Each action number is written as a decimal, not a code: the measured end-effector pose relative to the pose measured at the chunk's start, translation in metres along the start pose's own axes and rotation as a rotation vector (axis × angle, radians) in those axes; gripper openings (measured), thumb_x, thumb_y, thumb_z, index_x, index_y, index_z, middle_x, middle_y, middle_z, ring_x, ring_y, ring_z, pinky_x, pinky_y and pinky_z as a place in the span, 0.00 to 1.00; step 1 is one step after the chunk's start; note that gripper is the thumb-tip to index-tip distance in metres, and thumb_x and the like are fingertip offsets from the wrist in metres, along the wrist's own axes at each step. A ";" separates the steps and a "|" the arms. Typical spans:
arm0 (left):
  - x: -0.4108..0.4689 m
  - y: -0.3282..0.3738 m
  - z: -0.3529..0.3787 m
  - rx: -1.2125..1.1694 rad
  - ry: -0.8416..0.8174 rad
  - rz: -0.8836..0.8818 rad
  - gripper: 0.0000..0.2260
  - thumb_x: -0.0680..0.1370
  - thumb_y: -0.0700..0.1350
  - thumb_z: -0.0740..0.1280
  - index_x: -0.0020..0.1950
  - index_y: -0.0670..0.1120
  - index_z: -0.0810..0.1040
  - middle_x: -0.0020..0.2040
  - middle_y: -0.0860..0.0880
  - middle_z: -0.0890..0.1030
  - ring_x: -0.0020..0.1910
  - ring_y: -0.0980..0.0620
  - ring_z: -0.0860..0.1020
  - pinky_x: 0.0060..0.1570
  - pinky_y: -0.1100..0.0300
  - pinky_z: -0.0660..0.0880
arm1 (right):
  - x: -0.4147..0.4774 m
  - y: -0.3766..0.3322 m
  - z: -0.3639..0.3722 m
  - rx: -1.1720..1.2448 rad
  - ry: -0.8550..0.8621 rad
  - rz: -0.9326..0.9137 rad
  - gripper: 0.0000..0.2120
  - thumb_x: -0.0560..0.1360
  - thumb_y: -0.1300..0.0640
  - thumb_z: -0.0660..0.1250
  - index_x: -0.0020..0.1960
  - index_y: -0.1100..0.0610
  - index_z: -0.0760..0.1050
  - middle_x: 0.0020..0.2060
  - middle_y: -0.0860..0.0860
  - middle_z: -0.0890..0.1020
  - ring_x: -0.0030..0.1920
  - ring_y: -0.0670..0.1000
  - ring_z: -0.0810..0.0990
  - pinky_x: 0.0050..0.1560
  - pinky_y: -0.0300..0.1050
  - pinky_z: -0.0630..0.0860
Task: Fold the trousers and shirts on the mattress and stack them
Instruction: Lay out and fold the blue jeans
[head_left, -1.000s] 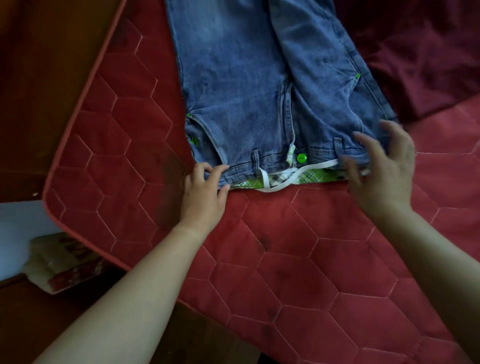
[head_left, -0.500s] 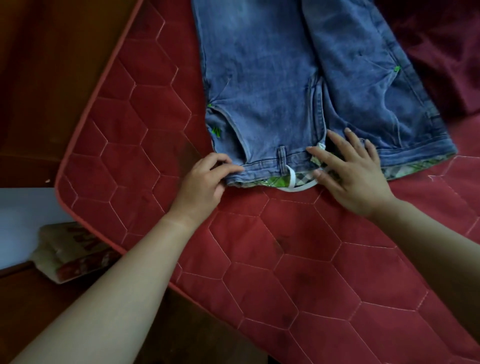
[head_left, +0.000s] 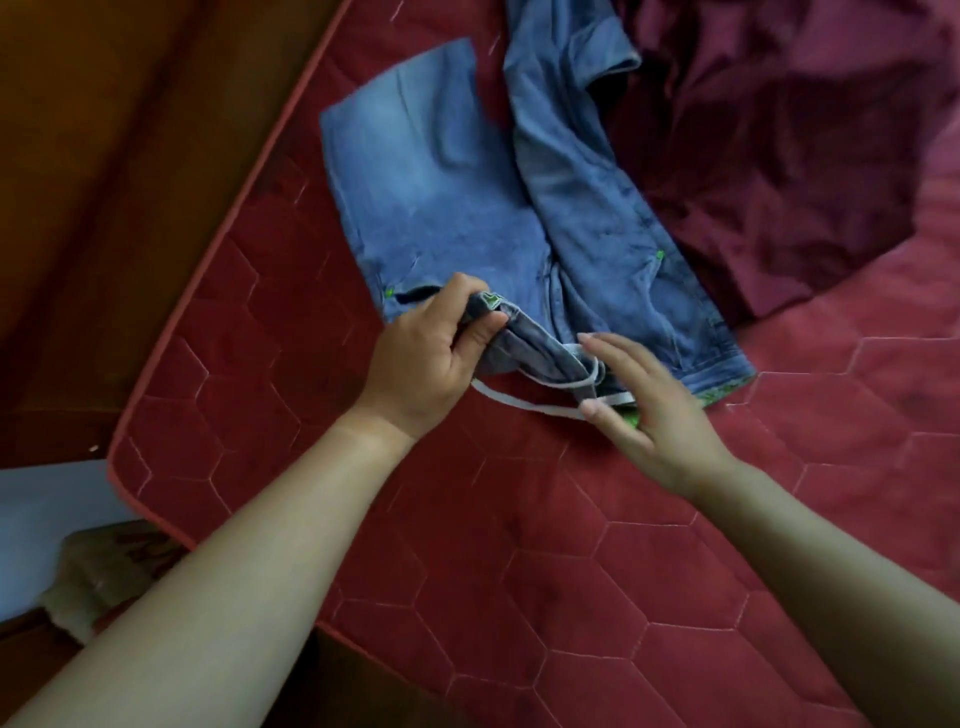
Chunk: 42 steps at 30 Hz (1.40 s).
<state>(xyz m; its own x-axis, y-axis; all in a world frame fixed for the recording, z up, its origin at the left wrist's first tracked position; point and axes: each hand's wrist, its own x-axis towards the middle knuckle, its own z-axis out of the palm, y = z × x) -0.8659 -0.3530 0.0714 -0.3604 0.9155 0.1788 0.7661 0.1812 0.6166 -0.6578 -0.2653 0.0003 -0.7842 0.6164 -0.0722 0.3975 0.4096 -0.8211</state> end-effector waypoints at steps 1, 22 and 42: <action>0.001 0.016 -0.003 -0.038 0.026 0.009 0.11 0.77 0.51 0.60 0.49 0.44 0.74 0.35 0.51 0.76 0.36 0.53 0.74 0.34 0.67 0.63 | -0.005 -0.006 -0.005 0.002 0.012 -0.007 0.30 0.74 0.37 0.59 0.71 0.51 0.65 0.68 0.47 0.70 0.67 0.45 0.68 0.67 0.41 0.65; -0.121 0.441 -0.267 -0.048 0.533 0.195 0.05 0.80 0.51 0.60 0.44 0.53 0.71 0.34 0.63 0.76 0.36 0.67 0.76 0.35 0.77 0.66 | -0.288 -0.237 -0.218 0.080 0.293 -0.010 0.07 0.76 0.53 0.65 0.42 0.42 0.70 0.33 0.37 0.77 0.36 0.37 0.75 0.35 0.29 0.66; -0.249 0.413 -0.390 0.125 0.373 0.232 0.09 0.81 0.47 0.55 0.53 0.54 0.74 0.44 0.51 0.72 0.40 0.50 0.75 0.35 0.60 0.67 | -0.444 -0.463 -0.269 -0.313 0.839 -0.422 0.11 0.69 0.51 0.70 0.50 0.52 0.83 0.44 0.42 0.81 0.44 0.35 0.78 0.45 0.23 0.71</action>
<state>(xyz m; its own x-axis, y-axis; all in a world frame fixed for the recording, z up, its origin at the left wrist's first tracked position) -0.6668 -0.6460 0.5805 -0.3211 0.7489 0.5797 0.8993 0.0492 0.4346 -0.3652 -0.5474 0.5648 -0.3467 0.6065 0.7155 0.3661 0.7898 -0.4921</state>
